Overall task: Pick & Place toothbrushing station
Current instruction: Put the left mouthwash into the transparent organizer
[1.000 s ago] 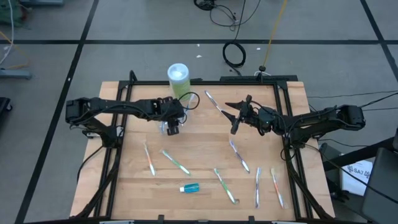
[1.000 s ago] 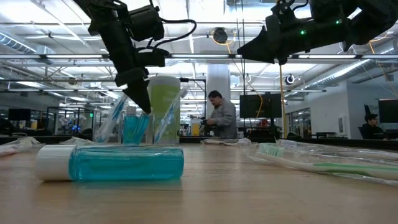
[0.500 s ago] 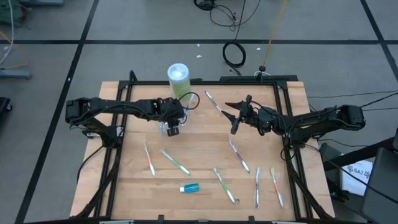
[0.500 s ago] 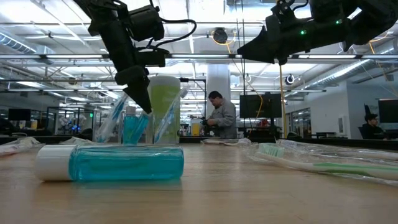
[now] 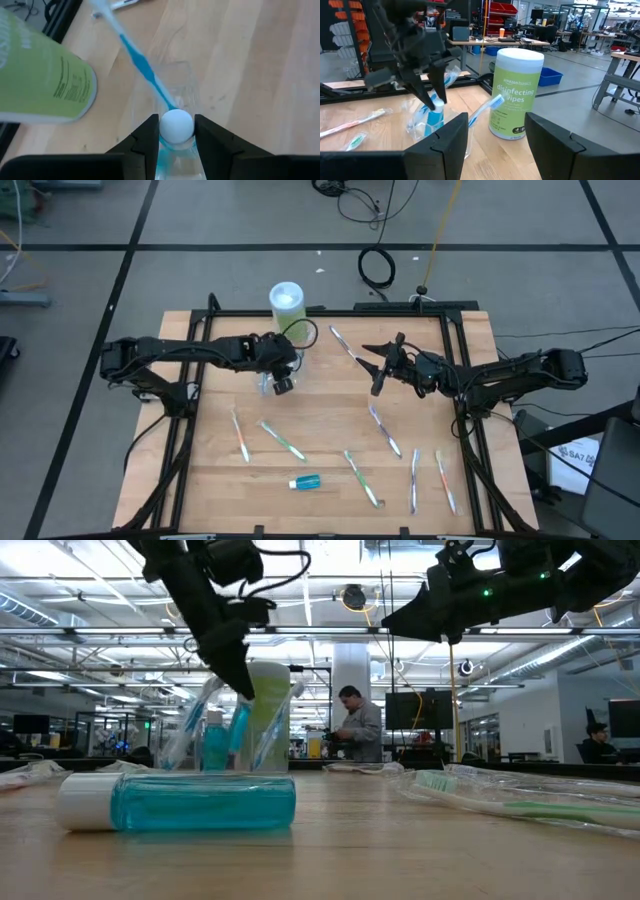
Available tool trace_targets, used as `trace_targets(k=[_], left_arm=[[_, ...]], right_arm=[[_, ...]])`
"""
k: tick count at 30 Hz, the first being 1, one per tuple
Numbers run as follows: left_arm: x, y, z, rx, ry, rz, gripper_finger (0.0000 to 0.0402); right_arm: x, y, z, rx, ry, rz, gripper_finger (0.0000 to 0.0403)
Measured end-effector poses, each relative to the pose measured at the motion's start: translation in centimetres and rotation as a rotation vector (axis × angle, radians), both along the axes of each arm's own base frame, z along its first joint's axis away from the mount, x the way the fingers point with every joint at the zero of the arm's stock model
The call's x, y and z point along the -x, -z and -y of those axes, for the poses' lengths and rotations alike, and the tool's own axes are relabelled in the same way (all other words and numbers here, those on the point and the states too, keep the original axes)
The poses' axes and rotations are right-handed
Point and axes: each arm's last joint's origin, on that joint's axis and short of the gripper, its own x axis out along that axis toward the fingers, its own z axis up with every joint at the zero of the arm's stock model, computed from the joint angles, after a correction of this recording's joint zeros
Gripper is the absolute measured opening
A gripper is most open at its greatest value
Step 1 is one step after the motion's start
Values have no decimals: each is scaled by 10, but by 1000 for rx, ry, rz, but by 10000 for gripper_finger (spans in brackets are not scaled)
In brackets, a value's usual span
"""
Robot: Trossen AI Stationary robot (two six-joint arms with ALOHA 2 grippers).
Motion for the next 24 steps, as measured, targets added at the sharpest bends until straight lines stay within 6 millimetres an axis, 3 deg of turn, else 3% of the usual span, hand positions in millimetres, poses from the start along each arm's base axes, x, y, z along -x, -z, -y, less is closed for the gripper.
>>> trace_targets(k=[4,9,16,24], left_arm=[[4,-9,4,-7,-54,36,116],[6,-9,4,-2,-247,78,116],[-1,0,7,-132,-341,58,115],[-8,8,10,-116,-435,101,115]], right_arm=[[0,0,0,0,1,-4,187],[0,0,0,3,1,-7,187],[0,1,0,5,0,-9,187],[0,1,0,-1,-1,-6,187]])
